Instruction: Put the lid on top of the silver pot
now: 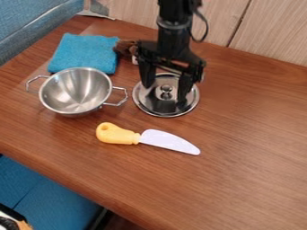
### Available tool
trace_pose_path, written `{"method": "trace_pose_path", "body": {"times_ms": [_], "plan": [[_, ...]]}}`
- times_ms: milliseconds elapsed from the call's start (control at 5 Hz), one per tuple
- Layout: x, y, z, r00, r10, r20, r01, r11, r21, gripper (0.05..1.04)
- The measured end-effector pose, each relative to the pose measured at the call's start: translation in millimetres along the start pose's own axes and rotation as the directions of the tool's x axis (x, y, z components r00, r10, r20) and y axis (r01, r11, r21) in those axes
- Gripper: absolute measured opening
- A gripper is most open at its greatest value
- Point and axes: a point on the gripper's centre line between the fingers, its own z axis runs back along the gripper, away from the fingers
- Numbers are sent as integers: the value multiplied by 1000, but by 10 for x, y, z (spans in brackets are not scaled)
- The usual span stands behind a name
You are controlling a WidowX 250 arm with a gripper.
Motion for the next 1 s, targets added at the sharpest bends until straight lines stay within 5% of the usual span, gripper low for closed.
{"method": "trace_pose_path", "body": {"times_ms": [200,600,1000], "plan": [[4,-24,-35,1000,9,18,-10,1000,30,697],[20,-14,-57,1000,20,15,-20,998,57,368],[-4,-38,-32,999,30,14,-30,999,11,286]]}}
